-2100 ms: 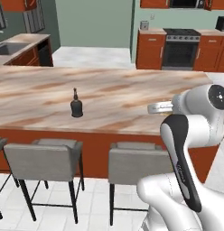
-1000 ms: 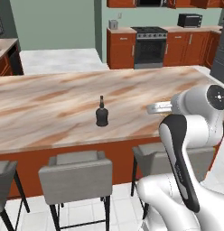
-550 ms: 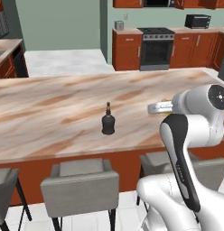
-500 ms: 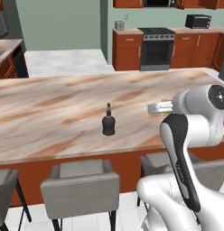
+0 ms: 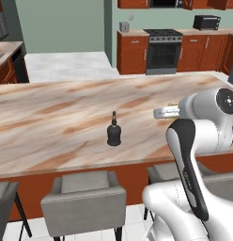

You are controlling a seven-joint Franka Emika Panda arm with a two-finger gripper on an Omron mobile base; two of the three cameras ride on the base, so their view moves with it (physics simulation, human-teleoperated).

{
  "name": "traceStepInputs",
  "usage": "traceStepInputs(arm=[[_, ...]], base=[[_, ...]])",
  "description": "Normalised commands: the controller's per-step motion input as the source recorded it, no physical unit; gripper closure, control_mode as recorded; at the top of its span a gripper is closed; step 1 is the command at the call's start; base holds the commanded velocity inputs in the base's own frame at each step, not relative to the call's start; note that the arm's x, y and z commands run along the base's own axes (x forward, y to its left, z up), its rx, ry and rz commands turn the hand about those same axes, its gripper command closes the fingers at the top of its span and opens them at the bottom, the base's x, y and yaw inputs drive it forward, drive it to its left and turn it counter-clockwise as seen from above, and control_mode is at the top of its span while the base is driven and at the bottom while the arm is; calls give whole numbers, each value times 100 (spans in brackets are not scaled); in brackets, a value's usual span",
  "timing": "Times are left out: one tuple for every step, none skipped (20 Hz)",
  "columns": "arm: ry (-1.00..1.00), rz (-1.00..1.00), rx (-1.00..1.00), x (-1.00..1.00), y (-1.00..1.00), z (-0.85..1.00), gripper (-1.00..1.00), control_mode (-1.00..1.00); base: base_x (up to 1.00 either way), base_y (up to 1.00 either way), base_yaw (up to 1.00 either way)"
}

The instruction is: Get the candle and the liquor from the cabinet and move them to the dining counter.

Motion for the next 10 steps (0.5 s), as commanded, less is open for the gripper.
traceStepInputs(arm=[[0,0,0,0,0,0,100,100],[0,0,0,0,0,0,100,100],[0,0,0,0,0,0,100,100],[0,0,0,0,0,0,100,100],[0,0,0,0,0,0,100,100],[0,0,0,0,0,0,100,100],[0,0,0,0,0,0,100,100],[0,0,0,0,0,0,100,100],[0,0,0,0,0,0,100,100],[0,0,0,0,0,0,100,100]], base=[[14,5,0],[11,6,0],[9,5,0],[3,0,0],[1,0,0],[3,0,0],[5,0,0],[0,0,0],[0,0,0],[0,0,0]])
